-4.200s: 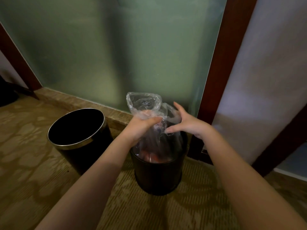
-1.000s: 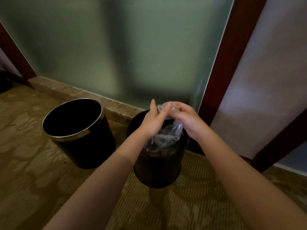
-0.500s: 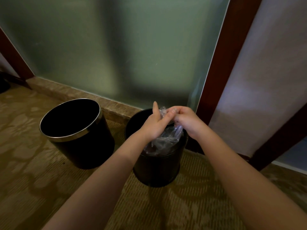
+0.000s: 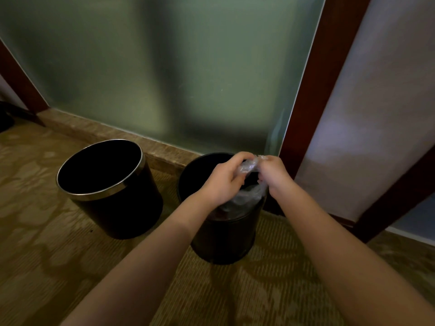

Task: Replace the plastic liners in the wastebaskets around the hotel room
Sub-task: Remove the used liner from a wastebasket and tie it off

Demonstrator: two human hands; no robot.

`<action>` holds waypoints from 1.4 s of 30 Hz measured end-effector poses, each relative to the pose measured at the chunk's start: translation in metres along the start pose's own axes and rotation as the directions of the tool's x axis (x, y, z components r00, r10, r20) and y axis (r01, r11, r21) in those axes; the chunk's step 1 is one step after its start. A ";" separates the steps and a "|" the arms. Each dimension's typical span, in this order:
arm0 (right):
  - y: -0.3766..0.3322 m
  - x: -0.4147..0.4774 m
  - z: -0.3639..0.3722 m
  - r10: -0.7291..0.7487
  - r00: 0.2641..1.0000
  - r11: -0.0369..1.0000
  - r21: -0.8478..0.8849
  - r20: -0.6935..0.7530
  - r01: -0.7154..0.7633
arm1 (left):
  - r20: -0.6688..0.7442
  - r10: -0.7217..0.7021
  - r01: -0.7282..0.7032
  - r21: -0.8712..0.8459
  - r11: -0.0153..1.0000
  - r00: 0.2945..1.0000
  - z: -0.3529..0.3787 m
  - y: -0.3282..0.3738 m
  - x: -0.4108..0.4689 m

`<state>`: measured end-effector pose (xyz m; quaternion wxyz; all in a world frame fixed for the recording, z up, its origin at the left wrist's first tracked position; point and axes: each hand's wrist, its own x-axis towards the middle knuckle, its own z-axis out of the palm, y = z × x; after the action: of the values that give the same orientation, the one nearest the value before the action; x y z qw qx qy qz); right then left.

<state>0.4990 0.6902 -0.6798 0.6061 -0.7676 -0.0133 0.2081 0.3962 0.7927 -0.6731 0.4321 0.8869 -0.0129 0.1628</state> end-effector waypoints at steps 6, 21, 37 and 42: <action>0.003 0.002 -0.003 -0.001 1.000 0.999 0.038 -0.003 0.001 | 0.013 -0.097 0.097 -0.084 0.992 0.995 -0.001 0.000 0.005; -0.050 -0.041 -0.004 -0.720 0.596 0.409 -0.476 0.355 0.779 | 0.003 -0.263 0.259 -0.174 0.950 0.965 -0.002 -0.003 0.015; -0.048 -0.021 -0.046 -0.221 0.845 0.842 -0.343 0.486 0.417 | 0.088 -0.373 0.379 -0.339 0.861 0.924 -0.020 0.009 0.010; -0.039 -0.018 -0.045 -0.114 0.763 0.847 -0.339 0.637 0.409 | 0.059 -0.413 0.408 -0.332 0.850 0.909 -0.024 0.004 0.009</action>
<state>0.5066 0.6543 -0.6301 0.3951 -0.7735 -0.3615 0.3389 0.3975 0.8099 -0.6536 0.6023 0.7806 0.1520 0.0687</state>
